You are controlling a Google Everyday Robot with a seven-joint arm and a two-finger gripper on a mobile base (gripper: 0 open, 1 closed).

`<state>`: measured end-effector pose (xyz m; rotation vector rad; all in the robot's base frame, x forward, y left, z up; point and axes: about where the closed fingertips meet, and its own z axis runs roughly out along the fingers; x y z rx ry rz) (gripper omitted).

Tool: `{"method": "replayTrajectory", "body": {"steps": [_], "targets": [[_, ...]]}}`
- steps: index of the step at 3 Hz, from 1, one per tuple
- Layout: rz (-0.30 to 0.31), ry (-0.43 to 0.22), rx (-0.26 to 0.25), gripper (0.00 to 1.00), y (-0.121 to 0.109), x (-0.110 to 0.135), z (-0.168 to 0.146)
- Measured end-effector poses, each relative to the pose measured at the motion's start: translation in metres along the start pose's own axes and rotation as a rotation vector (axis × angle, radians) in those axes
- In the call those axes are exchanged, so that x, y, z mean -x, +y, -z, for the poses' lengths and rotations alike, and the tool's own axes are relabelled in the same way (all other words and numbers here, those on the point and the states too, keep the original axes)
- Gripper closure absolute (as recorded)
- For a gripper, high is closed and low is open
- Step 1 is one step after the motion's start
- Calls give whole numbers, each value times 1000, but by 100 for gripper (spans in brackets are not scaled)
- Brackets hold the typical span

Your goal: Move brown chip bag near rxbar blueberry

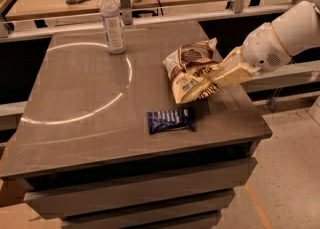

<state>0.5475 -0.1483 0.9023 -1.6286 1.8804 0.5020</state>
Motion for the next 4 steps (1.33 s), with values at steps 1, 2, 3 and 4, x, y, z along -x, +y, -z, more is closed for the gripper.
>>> {"method": "replayTrajectory", "body": {"steps": [1,2,3,4], "targets": [[1,11,19,67,4,-2,1],[2,19,17,44,2,-3,1],[0,33,0,13,-4,-5,2],[-3,36,-27,0,-13,-7,2]]}}
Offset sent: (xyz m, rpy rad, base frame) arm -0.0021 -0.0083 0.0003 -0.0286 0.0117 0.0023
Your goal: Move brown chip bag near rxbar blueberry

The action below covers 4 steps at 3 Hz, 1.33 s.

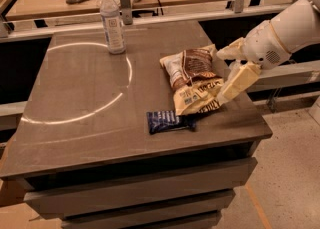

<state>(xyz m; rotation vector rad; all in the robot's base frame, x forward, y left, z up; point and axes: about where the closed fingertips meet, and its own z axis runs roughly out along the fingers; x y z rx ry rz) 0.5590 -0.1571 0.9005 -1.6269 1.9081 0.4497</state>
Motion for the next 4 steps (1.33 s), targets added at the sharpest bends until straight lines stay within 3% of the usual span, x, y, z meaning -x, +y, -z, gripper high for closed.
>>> {"method": "replayTrajectory", "body": {"steps": [1,3,4], "targets": [[-100,-41,-98,0,-19,-12,12],[-380,-154,-458,0,-82,-39,63],[-481,-229,-578,0,-109,-34,82]]}}
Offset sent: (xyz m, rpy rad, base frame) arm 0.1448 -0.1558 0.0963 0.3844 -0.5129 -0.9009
